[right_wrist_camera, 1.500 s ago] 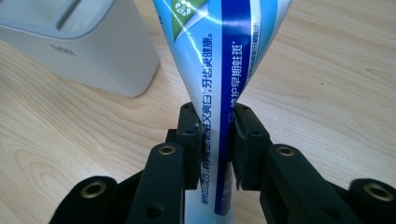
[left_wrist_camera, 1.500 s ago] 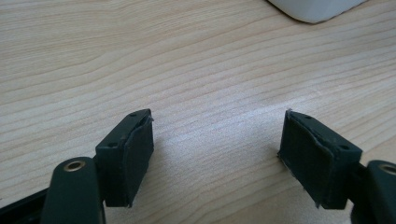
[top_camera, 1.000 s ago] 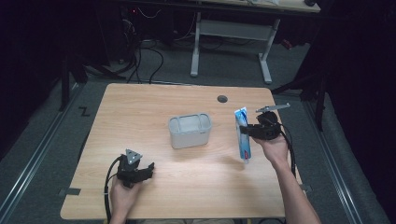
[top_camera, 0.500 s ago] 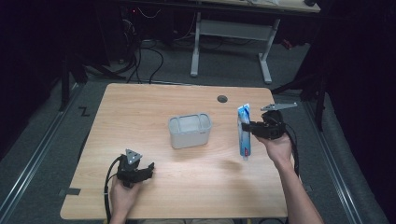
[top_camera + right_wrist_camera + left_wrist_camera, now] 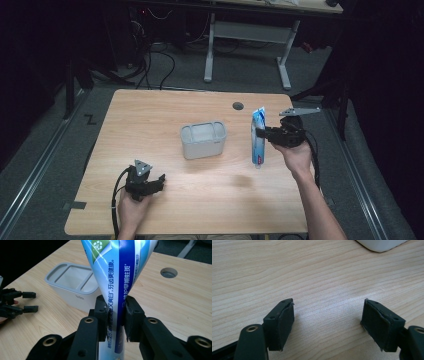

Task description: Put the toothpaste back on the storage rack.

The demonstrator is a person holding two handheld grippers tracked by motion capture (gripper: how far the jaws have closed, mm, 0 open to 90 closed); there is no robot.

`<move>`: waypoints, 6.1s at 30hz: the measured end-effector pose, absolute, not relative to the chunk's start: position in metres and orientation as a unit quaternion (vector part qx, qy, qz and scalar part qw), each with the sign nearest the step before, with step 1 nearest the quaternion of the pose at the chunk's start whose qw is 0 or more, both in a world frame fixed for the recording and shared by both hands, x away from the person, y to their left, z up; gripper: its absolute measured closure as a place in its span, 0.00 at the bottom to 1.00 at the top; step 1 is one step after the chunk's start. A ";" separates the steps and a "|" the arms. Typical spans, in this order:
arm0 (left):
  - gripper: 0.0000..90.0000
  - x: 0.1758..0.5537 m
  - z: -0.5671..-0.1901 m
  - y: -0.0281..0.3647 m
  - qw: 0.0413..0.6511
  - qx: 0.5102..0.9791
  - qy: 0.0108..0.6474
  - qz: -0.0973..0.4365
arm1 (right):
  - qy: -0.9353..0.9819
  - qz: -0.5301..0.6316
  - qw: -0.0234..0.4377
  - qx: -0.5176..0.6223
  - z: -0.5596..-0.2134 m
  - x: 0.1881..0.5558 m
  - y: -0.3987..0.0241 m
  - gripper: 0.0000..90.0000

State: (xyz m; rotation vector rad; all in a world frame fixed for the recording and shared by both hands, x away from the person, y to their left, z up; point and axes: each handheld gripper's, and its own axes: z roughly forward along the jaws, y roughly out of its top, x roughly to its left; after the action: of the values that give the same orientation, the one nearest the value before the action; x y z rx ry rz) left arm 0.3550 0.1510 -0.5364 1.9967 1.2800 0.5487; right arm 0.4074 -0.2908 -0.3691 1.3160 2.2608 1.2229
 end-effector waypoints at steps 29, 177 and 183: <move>0.29 0.355 -0.536 0.151 0.346 0.768 0.495 0.212 | 0.775 0.459 0.147 0.410 -0.339 0.418 -0.251 0.83; 0.30 0.356 -0.537 0.151 0.350 0.772 0.488 0.209 | 0.809 0.393 0.135 0.416 -0.418 0.476 -0.133 0.61; 0.30 0.356 -0.536 0.151 0.350 0.772 0.488 0.208 | 0.811 0.396 0.150 0.405 -0.414 0.472 -0.131 0.59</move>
State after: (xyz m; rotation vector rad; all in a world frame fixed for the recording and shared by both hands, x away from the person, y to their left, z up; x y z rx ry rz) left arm 0.3559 0.1511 -0.5365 1.9988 1.2651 0.5396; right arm 0.4720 -0.1308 -0.4138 1.1637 2.3290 1.1367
